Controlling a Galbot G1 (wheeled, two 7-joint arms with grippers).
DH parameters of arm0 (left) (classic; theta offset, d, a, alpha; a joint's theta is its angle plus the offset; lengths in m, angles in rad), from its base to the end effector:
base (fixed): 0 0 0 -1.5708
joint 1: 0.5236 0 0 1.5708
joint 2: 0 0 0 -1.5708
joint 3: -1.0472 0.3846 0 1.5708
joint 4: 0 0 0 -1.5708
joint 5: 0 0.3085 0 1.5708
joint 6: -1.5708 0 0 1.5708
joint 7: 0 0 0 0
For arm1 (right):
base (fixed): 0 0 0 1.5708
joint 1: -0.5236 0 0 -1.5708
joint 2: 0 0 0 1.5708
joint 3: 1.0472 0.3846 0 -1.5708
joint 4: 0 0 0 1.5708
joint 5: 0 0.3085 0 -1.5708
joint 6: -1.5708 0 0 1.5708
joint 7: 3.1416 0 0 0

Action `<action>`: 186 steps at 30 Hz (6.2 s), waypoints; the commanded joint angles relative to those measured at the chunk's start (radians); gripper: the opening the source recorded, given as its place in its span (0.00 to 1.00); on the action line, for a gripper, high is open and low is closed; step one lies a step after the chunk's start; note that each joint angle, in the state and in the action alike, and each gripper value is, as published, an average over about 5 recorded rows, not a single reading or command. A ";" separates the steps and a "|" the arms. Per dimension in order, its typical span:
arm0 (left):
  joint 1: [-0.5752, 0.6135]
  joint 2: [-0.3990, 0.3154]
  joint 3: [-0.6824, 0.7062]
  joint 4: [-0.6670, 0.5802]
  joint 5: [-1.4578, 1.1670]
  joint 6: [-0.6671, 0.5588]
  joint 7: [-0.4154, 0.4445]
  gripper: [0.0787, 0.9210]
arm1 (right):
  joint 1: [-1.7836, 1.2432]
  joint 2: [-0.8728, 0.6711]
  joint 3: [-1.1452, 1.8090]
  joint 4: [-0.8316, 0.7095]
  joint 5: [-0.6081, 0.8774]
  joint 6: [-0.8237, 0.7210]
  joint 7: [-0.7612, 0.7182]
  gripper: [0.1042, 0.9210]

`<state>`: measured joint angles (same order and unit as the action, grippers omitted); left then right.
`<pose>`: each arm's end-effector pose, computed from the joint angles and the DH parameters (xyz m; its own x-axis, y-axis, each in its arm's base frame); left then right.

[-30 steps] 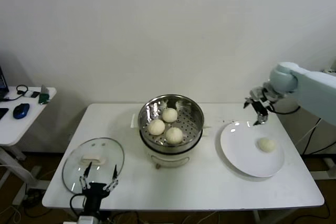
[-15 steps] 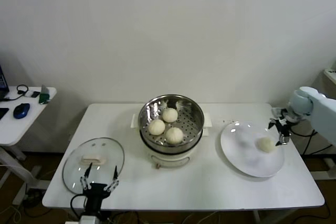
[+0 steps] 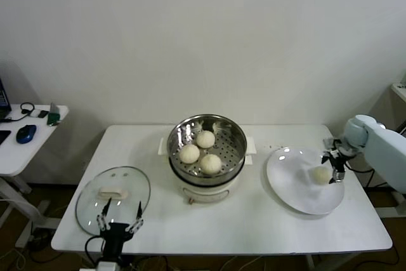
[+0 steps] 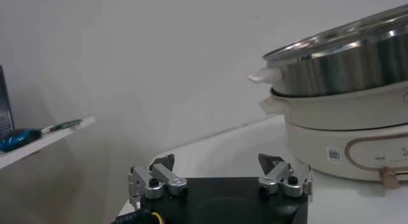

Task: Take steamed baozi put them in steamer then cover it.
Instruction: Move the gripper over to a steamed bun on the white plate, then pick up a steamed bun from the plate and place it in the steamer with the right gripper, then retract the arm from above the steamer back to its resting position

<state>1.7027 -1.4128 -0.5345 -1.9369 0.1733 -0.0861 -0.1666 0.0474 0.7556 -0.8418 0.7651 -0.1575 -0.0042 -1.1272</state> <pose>0.0636 0.0462 -0.3898 -0.9840 -0.0845 0.1567 -0.0297 0.9458 0.3234 0.5253 -0.2985 -0.2219 -0.1075 0.0428 0.9933 -0.9927 0.0508 -0.1097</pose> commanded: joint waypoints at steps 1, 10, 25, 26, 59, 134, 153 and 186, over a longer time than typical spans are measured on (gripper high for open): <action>0.002 -0.001 0.000 -0.001 0.001 0.000 -0.001 0.88 | -0.039 0.059 0.046 -0.065 -0.050 0.024 0.004 0.88; 0.005 -0.003 0.002 0.000 0.001 -0.002 -0.001 0.88 | -0.037 0.074 0.057 -0.098 -0.096 0.052 0.004 0.85; 0.009 -0.003 0.002 -0.006 0.003 -0.001 0.000 0.88 | 0.009 0.080 0.029 -0.096 0.017 0.014 0.010 0.69; 0.009 -0.003 0.002 -0.007 0.003 -0.001 0.001 0.88 | 0.030 0.076 0.001 -0.083 0.061 -0.002 0.012 0.69; 0.011 -0.002 0.061 -0.076 0.013 -0.022 0.057 0.88 | 0.835 0.493 -0.928 0.351 1.257 -0.348 0.238 0.69; -0.064 0.048 -0.005 -0.093 0.498 0.129 0.060 0.88 | -0.369 -0.354 0.409 0.823 1.134 0.157 1.134 0.88; -0.063 0.146 -0.034 -0.067 1.259 0.280 0.162 0.88 | -1.282 -0.036 1.373 0.978 0.980 0.033 1.211 0.88; -0.360 0.148 -0.038 0.382 1.342 0.238 0.107 0.88 | -1.510 0.184 1.563 1.003 0.801 0.008 1.102 0.88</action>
<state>1.4472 -1.2695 -0.5692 -1.6738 1.5033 0.1521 -0.0495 -1.4116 0.9080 0.6767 1.7636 0.6888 0.0046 -0.0153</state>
